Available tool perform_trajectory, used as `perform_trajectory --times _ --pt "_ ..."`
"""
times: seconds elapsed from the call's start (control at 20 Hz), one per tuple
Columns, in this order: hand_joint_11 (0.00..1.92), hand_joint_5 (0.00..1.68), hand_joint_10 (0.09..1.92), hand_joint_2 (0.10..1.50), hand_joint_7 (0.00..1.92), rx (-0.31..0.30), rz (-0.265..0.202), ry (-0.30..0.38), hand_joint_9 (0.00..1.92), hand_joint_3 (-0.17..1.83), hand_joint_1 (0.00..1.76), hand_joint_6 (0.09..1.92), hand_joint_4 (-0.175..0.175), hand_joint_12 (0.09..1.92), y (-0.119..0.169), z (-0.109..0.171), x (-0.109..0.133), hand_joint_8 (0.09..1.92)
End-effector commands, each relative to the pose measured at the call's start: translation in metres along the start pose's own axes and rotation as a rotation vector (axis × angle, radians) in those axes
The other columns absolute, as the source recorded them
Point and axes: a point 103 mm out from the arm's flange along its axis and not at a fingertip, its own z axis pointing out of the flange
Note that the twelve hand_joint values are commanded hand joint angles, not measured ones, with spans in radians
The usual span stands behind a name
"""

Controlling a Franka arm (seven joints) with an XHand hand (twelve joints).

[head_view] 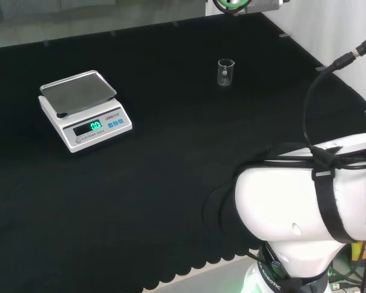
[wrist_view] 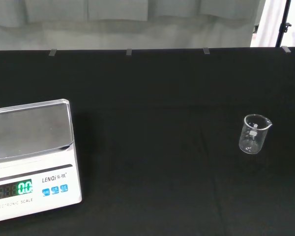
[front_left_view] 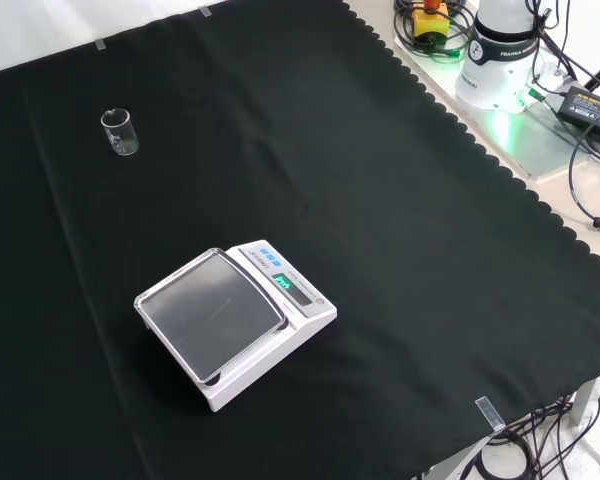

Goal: Pick up the beaker.

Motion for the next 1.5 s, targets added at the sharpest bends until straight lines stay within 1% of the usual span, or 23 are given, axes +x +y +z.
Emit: perform_trajectory --times 0.05,0.15,0.3,0.4,0.45,0.55,0.65,0.7,0.8,0.95,1.05,1.15,1.2,1.3,1.45,1.5 --pt "0.03 0.09 0.67 0.90 0.03 -0.012 -0.004 -0.006 0.02 0.21 0.33 0.10 0.018 1.36 0.000 -0.001 0.001 0.51" --pt "0.01 0.06 0.62 0.92 0.01 -0.020 0.001 -0.001 0.01 0.22 0.29 0.09 0.034 1.33 0.002 -0.001 0.000 0.45" --pt "0.00 0.05 0.60 0.93 0.00 -0.029 0.021 0.001 0.00 0.22 0.28 0.09 0.039 1.32 0.005 -0.002 -0.001 0.43" --pt "0.00 0.05 0.60 0.93 0.00 -0.041 0.038 0.023 0.00 0.22 0.28 0.09 0.040 1.32 0.009 -0.002 -0.002 0.43" --pt "0.00 0.05 0.60 0.93 0.00 -0.050 0.057 0.030 0.00 0.21 0.28 0.09 0.040 1.32 0.013 0.000 -0.003 0.43" --pt "0.00 0.05 0.60 0.93 0.00 -0.072 0.098 0.022 0.00 0.21 0.28 0.09 0.040 1.32 0.022 0.007 -0.007 0.43" --pt "0.00 0.06 0.61 0.93 0.00 -0.075 0.128 0.040 0.00 0.21 0.28 0.09 0.039 1.31 0.035 0.019 -0.011 0.42" --pt "0.00 0.06 0.62 0.93 0.00 -0.079 0.133 0.053 0.00 0.21 0.28 0.09 0.039 1.31 0.043 0.026 -0.013 0.43" --pt "0.00 0.07 0.63 0.93 0.00 -0.083 0.145 0.056 0.00 0.20 0.28 0.09 0.038 1.31 0.063 0.039 -0.016 0.43" --pt "0.00 0.08 0.67 0.93 0.00 -0.090 0.155 0.035 0.00 0.19 0.29 0.09 0.036 1.32 0.096 0.059 -0.027 0.47" --pt "0.00 0.09 0.69 0.93 0.00 -0.107 0.165 0.025 0.00 0.18 0.29 0.09 0.035 1.33 0.123 0.071 -0.039 0.49" --pt "0.00 0.11 0.72 0.93 0.00 -0.123 0.162 0.037 0.00 0.18 0.29 0.09 0.034 1.33 0.153 0.083 -0.053 0.53" --pt "0.00 0.11 0.73 0.93 0.00 -0.146 0.168 0.047 0.00 0.18 0.29 0.09 0.033 1.34 0.169 0.090 -0.061 0.54" --pt "0.00 0.13 0.77 0.94 0.00 -0.166 0.188 0.011 0.00 0.17 0.29 0.09 0.031 1.35 0.199 0.104 -0.076 0.59" --pt "0.00 0.15 0.83 0.94 0.00 -0.183 0.219 -0.022 0.00 0.16 0.29 0.09 0.028 1.36 0.241 0.124 -0.105 0.65" --pt "0.00 0.16 0.83 0.94 0.00 -0.194 0.235 -0.060 0.00 0.16 0.29 0.09 0.027 1.36 0.252 0.131 -0.113 0.67"
